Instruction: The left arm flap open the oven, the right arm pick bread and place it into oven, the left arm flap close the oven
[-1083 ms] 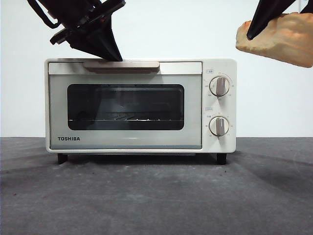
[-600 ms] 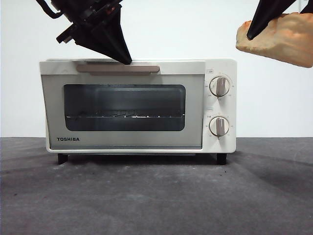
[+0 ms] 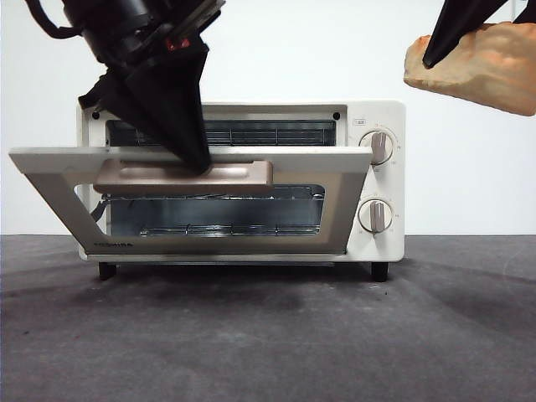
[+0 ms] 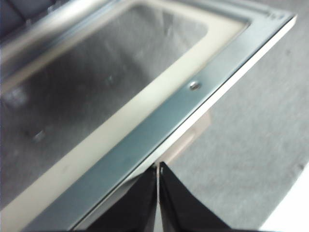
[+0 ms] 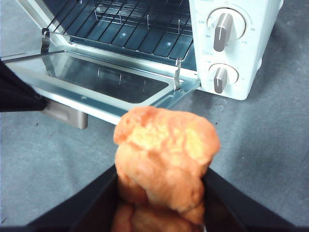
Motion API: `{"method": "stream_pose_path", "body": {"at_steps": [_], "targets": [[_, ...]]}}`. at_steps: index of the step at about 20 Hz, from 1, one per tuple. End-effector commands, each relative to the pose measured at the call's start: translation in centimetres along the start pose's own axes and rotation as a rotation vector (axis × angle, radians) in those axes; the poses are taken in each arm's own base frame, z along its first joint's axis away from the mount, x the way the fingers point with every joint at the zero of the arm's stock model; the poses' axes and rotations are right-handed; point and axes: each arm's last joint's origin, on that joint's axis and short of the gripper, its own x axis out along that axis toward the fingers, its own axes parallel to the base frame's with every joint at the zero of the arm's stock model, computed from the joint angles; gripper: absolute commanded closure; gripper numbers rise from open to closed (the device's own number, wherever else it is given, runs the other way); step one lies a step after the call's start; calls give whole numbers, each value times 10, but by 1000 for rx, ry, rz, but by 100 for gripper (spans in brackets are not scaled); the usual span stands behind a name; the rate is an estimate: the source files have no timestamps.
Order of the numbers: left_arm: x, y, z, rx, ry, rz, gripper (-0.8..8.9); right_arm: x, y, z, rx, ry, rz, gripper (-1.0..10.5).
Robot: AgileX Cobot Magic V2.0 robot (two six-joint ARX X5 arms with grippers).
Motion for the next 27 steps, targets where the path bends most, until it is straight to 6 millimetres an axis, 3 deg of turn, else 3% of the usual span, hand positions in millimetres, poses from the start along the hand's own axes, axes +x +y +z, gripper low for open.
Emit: {"method": "stream_pose_path", "body": {"at_steps": [1,11,14,18,22,27], "targets": [[4,-3,2,-17,15,11,798,-3,3,5,-17,-21,11,730],[-4,-3,1,-42,0,12,798,-3,3,5,-20,-19,11,730],[-19,0,0,-54,-50,22,798,-2,3,5,-19,-19,11,730],[-55,10,-6,-86,-162,56,798,-2,3,5,-15,-19,16,730],[-88,18,-34,-125,-266,103,798,7,6,7,-3,-3,43,730],[-104,20,-98,-178,-336,159,798,34,18,15,25,9,137,730]]}}
